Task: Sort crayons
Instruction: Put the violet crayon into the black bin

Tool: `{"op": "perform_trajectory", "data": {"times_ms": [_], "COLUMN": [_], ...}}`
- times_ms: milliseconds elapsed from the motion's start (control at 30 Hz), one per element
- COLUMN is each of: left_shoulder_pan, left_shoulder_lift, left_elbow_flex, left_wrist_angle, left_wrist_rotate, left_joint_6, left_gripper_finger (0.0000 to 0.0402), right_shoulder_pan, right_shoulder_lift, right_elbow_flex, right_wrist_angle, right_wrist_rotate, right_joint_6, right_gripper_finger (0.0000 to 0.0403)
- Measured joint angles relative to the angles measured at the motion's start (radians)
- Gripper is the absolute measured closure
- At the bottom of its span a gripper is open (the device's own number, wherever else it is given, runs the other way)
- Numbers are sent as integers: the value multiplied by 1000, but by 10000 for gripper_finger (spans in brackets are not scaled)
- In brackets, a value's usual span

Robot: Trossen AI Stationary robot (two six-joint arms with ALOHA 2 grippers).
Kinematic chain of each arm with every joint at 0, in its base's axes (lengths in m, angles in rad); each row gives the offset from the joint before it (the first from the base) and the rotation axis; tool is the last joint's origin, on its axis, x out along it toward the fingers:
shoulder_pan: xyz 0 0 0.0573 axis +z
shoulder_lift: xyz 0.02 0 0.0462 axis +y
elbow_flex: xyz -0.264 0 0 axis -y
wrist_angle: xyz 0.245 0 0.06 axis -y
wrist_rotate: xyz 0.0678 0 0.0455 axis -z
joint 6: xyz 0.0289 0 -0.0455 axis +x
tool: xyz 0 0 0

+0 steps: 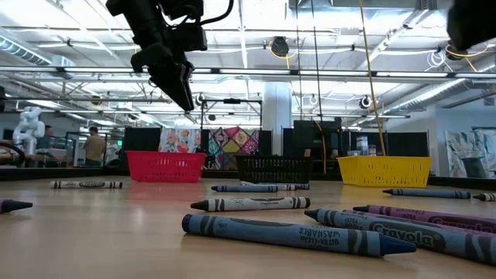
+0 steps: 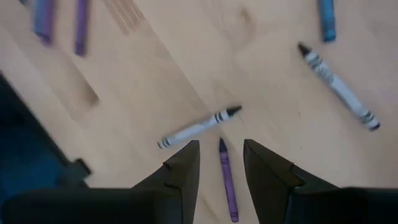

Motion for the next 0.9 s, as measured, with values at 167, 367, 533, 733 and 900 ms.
{"op": "perform_trajectory", "data": {"times_ms": [167,367,533,733,900], "left_shoulder_pan": [0,0,0,0,0], "left_shoulder_lift": [0,0,0,0,0], "left_elbow_flex": [0,0,0,0,0], "left_wrist_angle": [0,1,1,1,8], "left_wrist_rotate": [0,0,0,0,0], "left_joint_6": [0,0,-3,-6,-26], "left_gripper_finger": [322,322,322,322,322], "right_shoulder_pan": [65,126,173,215,227], "right_shoulder_lift": [96,181,228,259,261], "right_elbow_flex": [0,0,0,0,-8], "right_wrist_angle": [-3,6,7,8,13], "right_wrist_rotate": [-11,-58,-56,-55,-26], "right_joint_6": [40,95,129,172,193], "right_gripper_finger": [291,291,291,291,291]}}
